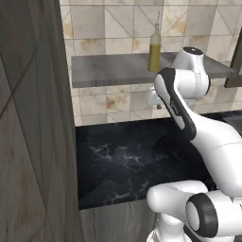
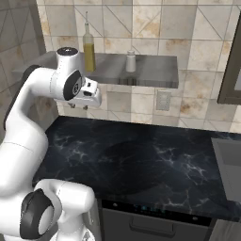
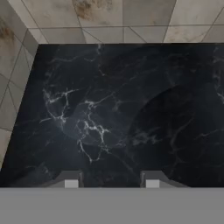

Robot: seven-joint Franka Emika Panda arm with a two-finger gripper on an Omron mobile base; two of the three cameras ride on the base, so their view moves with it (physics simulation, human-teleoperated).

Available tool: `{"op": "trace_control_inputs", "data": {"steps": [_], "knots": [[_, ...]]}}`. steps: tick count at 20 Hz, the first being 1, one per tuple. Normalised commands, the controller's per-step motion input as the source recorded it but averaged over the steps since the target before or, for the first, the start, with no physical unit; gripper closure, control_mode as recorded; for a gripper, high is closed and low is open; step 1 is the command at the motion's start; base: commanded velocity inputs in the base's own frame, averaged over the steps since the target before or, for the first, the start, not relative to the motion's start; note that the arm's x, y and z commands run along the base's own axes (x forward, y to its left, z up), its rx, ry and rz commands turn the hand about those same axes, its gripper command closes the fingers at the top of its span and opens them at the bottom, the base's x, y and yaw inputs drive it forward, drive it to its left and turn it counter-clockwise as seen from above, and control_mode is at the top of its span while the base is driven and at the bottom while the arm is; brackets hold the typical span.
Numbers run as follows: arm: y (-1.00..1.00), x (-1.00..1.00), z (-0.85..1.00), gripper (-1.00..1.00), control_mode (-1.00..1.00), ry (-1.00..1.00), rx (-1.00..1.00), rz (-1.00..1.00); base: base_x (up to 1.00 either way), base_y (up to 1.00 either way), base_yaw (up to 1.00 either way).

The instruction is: Take 2 condiments from the cabinet and move them on the counter near the stove.Make sure the condiments are lined up with each other, next to each other.

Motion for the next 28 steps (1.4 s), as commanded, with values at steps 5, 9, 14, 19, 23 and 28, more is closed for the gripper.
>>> {"op": "trace_control_inputs", "data": {"steps": [5,9,14,19,23,28], "knots": [[-0.23,0.00,0.00,-1.00,-1.00,0.00,-0.06,0.01,0.00,0.00,0.00],[-0.42,-0.13,0.03,-1.00,-1.00,-0.13,-0.13,0.13,0.00,0.00,0.00],[-0.31,-0.27,0.37,-1.00,-1.00,-0.19,-0.09,0.11,0.00,0.00,0.00],[-0.14,-0.20,0.66,-1.00,-1.00,-0.16,0.00,0.03,0.00,0.00,0.00],[-0.06,-0.22,0.58,-1.00,-1.00,-0.04,0.00,-0.03,0.00,0.00,0.00],[-0.16,-0.01,0.33,-1.00,-1.00,0.00,0.00,-0.06,0.00,0.00,0.00]]}}
